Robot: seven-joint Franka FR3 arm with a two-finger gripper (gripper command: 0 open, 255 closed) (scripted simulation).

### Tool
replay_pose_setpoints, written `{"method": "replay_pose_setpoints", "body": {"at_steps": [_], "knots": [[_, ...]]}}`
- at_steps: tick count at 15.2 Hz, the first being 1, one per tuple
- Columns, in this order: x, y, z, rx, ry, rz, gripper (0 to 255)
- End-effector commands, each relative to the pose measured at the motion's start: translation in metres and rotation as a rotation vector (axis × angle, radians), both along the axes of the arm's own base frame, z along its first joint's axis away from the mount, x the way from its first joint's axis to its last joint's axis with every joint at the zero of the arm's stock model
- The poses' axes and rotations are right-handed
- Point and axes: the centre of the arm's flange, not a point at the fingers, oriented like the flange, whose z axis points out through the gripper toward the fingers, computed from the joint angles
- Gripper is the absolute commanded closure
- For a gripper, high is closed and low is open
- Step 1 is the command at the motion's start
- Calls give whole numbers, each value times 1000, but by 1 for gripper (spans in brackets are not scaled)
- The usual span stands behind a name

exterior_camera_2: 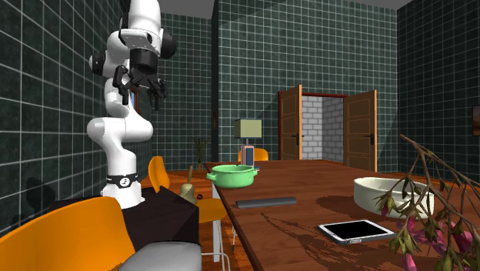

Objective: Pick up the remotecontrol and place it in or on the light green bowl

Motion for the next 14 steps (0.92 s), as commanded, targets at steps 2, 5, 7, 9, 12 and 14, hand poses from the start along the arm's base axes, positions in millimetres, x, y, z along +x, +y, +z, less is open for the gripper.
{"method": "replay_pose_setpoints", "body": {"at_steps": [2, 5, 7, 9, 12, 14], "knots": [[29, 21, -21, -4, 1, 70, 0], [54, 44, -41, -8, 4, 139, 0], [70, 60, -54, -10, 5, 184, 0], [85, 77, -67, -13, 7, 230, 0], [106, 103, -88, -17, 9, 298, 0], [119, 122, -101, -20, 11, 344, 0]]}}
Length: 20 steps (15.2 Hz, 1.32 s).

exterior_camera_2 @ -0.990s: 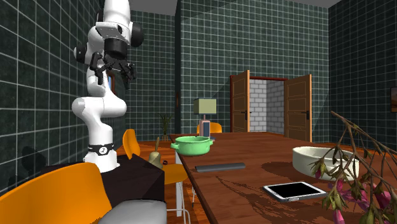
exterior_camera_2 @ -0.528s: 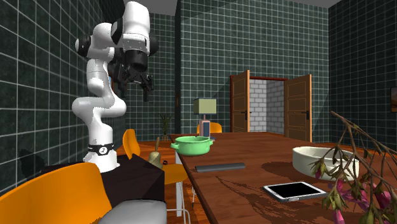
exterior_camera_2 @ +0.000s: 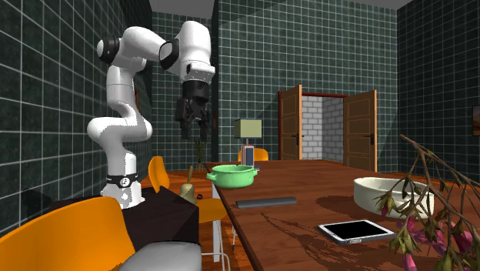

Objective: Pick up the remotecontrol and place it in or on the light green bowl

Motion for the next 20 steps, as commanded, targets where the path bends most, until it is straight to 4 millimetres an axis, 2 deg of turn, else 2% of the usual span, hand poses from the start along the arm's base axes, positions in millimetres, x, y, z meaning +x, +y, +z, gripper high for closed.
{"method": "replay_pose_setpoints", "body": {"at_steps": [1, 11, 20], "knots": [[13, 17, -14, -2, 0, 47, 0], [62, 117, -83, -16, 8, 275, 0], [86, 214, -147, -28, 15, 481, 0]]}}
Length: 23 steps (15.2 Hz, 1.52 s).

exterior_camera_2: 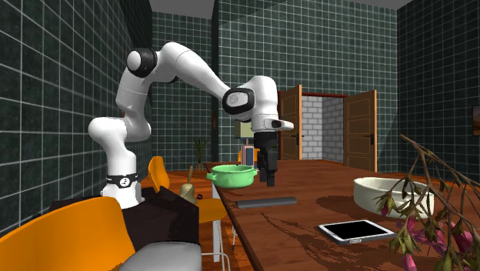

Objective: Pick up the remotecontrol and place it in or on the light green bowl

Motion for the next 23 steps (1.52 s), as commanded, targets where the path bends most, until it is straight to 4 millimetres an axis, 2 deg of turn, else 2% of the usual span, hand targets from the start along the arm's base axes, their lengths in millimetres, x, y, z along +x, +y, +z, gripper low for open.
{"method": "replay_pose_setpoints", "body": {"at_steps": [1, 9, 16, 17, 23], "knots": [[3, 19, -13, -2, 1, 40, 0], [6, 18, -53, -2, 1, 40, 0], [6, 18, -53, -2, 1, 40, 0], [6, 18, -53, -2, 1, 40, 255], [6, 18, -53, -2, 1, 40, 255]]}}
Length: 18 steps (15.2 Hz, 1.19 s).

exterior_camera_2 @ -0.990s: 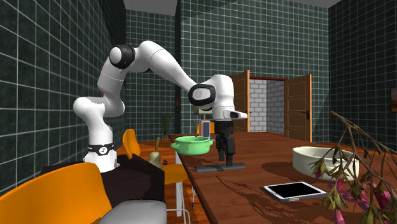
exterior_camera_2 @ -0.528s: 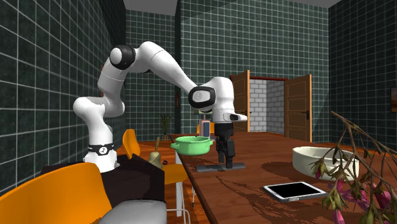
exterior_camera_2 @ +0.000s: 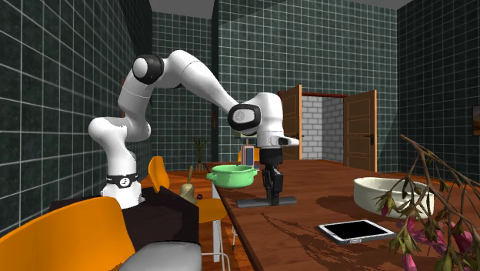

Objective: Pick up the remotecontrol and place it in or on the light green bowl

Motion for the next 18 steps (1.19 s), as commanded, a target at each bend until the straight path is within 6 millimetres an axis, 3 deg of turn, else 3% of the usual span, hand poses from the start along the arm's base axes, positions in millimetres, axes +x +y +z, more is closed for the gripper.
{"method": "replay_pose_setpoints", "body": {"at_steps": [1, 3, 18], "knots": [[0, -2, -2, -3, 3, -2, 255], [0, -2, -2, -3, 3, -2, 255], [0, -2, 77, -3, 3, -2, 255]]}}
